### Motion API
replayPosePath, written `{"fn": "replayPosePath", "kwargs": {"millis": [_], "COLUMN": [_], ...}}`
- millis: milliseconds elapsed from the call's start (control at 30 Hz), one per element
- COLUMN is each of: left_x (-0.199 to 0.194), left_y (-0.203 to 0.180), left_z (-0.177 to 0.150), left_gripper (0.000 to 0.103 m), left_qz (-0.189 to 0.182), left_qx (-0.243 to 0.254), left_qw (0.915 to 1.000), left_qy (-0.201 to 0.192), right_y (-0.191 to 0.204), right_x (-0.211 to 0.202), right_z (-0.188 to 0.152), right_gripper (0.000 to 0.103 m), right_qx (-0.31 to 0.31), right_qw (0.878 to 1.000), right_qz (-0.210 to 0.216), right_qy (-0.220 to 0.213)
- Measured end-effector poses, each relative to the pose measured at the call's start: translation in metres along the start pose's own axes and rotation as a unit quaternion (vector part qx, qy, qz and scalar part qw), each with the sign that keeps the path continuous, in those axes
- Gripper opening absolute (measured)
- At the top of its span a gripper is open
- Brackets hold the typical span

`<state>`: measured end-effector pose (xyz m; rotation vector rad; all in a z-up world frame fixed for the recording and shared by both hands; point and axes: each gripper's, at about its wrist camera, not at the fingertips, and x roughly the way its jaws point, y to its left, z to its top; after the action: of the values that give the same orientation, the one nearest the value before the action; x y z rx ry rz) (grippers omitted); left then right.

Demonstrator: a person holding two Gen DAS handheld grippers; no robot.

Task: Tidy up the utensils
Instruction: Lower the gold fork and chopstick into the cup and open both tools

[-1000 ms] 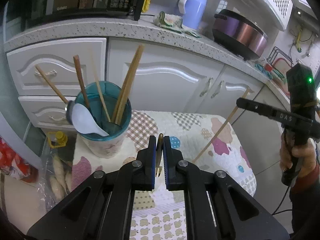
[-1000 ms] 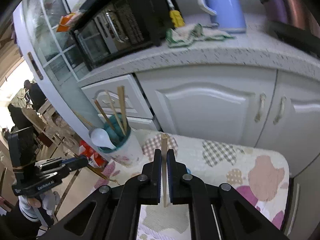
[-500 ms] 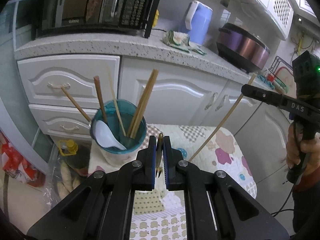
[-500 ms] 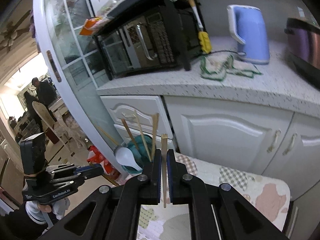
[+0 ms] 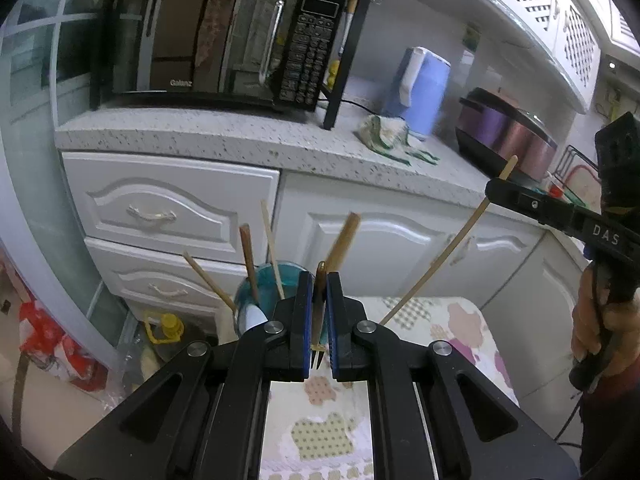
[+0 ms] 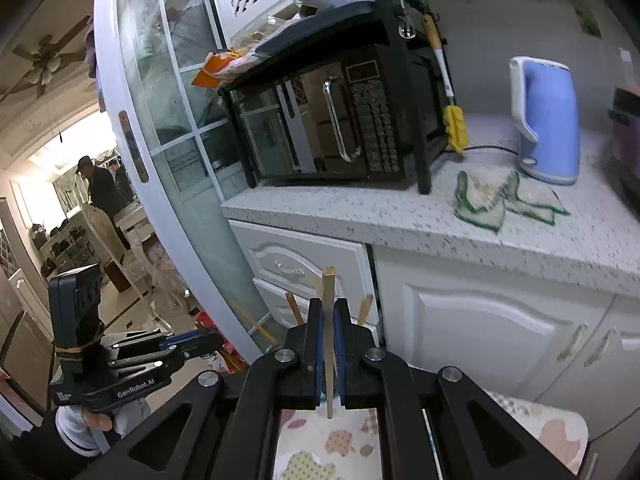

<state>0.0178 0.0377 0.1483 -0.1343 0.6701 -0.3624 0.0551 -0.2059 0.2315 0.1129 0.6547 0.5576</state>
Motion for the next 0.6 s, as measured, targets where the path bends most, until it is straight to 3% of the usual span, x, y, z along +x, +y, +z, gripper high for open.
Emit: {"fn": "replayPosePath", "kwargs": {"millis": [367, 600], "left_x": [0.044, 0.084], "left_y": [0.012, 0.020], "left_z": [0.016, 0.023], "left_gripper": [0.005, 0.005], "left_qz": [0.026, 0.068], "left_qx": [-0.014, -0.008], "left_qw": [0.9995, 0.9976], "left_qy": [0.007, 0.013], "right_y": [0.007, 0.001], "right_x": [0.054, 0.094], "right_z": [0.016, 0.007], "right_gripper": [0.005, 0.005], "right_qx": [-0.019, -0.022], "right_qw": [1.000, 0.999], "right_qz": [-0.011, -0.016], "right_qy": [0.003, 0.022]}}
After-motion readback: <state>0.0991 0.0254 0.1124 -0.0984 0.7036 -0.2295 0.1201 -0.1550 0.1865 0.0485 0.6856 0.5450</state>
